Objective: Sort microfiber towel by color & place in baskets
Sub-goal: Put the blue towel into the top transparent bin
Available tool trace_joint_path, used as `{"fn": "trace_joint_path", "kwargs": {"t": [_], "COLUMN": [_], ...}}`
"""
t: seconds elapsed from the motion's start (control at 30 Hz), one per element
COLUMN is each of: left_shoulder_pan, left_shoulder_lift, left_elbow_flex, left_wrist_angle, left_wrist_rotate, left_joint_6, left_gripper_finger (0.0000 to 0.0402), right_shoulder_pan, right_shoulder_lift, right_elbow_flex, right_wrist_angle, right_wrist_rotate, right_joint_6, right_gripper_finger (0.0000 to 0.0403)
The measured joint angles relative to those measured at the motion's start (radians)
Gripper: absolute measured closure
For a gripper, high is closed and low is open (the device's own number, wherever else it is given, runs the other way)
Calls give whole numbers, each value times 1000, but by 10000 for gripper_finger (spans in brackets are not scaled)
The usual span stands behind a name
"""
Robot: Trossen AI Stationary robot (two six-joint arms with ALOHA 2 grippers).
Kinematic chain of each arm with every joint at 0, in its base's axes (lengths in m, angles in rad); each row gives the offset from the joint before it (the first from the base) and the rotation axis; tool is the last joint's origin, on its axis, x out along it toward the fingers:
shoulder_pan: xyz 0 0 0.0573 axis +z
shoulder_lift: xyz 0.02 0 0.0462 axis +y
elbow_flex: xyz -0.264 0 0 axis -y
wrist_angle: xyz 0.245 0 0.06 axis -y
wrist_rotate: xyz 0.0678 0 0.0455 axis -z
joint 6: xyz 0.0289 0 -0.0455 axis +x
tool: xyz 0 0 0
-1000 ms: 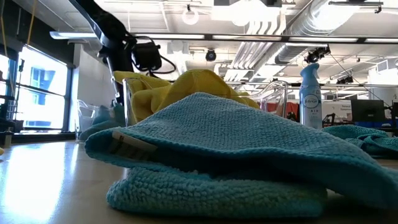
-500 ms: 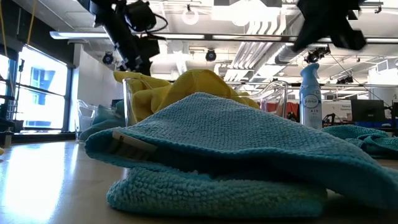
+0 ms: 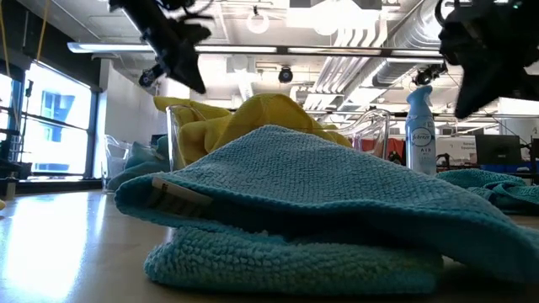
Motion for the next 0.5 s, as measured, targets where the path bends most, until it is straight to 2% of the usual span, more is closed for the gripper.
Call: {"fn": "trace_joint_path", "kwargs": {"t": [0.23, 0.37, 0.5], "left_shoulder_pan": [-116, -215, -302], "left_shoulder_lift": [-138, -197, -221], "left_elbow_flex": [0, 0, 1], "left_wrist_angle": [12, 69, 133], "left_wrist_rotate": [-7, -30, -59], "left_joint_6": [-37, -24, -18], "left_gripper_finger": [401, 401, 401], "right_shoulder_pan": [-21, -40, -57], "right_shoulder_lift": [8, 22, 39], "right_elbow_flex": [-14, -72, -180], "right_wrist_angle": [-150, -127, -15], "right_wrist_rotate": [-25, -20, -43], "right_joint_6": [-9, -46, -57], "right_gripper_finger": [311, 268, 242]}}
